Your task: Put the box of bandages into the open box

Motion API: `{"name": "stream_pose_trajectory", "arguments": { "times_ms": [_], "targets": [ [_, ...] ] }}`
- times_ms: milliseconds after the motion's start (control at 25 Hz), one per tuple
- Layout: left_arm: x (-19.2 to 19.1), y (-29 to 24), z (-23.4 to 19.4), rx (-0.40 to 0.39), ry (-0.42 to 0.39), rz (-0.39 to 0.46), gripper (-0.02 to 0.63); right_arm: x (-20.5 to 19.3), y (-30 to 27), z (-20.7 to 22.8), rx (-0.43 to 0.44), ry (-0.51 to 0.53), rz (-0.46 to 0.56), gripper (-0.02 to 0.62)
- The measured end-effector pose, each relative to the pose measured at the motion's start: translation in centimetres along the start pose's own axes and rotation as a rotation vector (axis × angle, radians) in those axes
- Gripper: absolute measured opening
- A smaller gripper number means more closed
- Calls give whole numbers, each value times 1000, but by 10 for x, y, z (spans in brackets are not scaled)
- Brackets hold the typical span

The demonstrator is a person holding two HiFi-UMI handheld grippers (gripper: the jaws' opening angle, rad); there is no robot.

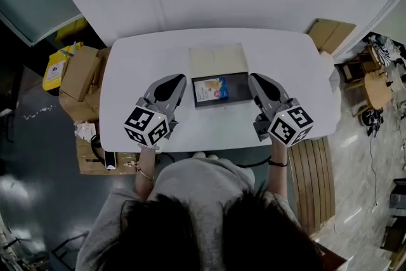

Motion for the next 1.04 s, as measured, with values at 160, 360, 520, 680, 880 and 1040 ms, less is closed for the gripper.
{"name": "stream_pose_trajectory", "arguments": {
  "times_ms": [160, 360, 520, 680, 880, 1040],
  "targets": [
    [0, 0, 5, -4, -10, -6, -8, 4, 7, 3, -21, 9, 10, 12],
    [0, -1, 6, -4, -11, -1, -8, 2, 9, 5, -24, 14, 10, 12],
    [0, -2, 8, -1, -10, 0, -8, 0, 10, 6, -19, 13, 6, 12],
    [1, -1, 9, 3, -13, 3, -8, 1, 11, 4, -6, -4, 14, 12],
    [1, -2, 10, 5, -14, 5, -8, 2, 9, 4, 7, -10, 20, 12],
    [1, -1, 9, 6, -10, 8, -8, 1, 8, 3, 11, -7, 17, 12]
  ]
}}
Point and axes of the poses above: the fingertips, and each gripper's own axes: y backward along the fingers, z to its right, x out of its top, the point moved 3 cm from there along y, backward along the fingers, and after that the axes turned 3 degrees about z, right-handed, at the moved point
